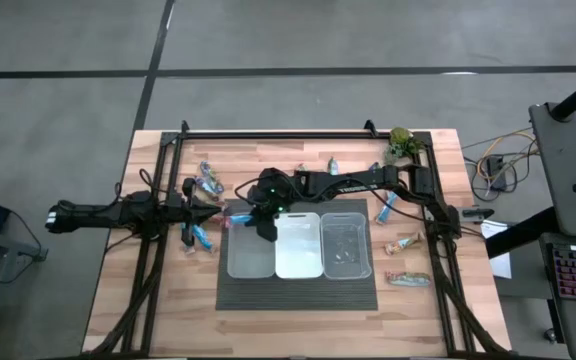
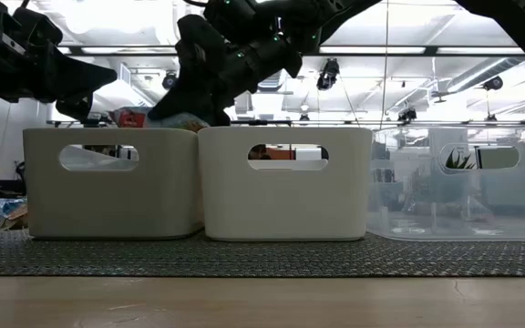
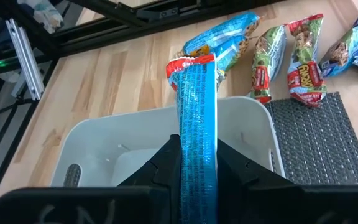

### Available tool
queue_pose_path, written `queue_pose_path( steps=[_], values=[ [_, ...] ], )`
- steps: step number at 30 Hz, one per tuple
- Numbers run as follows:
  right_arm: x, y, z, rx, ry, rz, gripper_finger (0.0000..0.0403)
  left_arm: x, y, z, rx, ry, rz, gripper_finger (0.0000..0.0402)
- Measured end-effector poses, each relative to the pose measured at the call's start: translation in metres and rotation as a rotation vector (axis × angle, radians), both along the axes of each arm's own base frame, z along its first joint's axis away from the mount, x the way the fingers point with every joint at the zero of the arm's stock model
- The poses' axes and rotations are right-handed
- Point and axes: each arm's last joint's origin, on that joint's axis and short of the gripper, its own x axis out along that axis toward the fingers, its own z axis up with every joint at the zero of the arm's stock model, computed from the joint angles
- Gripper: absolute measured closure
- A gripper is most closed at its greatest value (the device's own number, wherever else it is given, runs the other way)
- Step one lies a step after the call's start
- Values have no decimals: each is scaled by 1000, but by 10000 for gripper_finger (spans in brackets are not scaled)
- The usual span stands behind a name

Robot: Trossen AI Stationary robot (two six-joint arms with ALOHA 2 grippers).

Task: Pick and place Granola Bars by type
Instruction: Put the red granola bar into the gray bin

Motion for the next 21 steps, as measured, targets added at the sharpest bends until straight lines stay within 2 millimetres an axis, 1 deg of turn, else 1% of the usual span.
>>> queue_pose_path(
  steps=[21],
  values=[
    [1, 0, 1, 11, -10, -10, 344, 0, 0, 0, 0, 0, 0, 402]
  ],
)
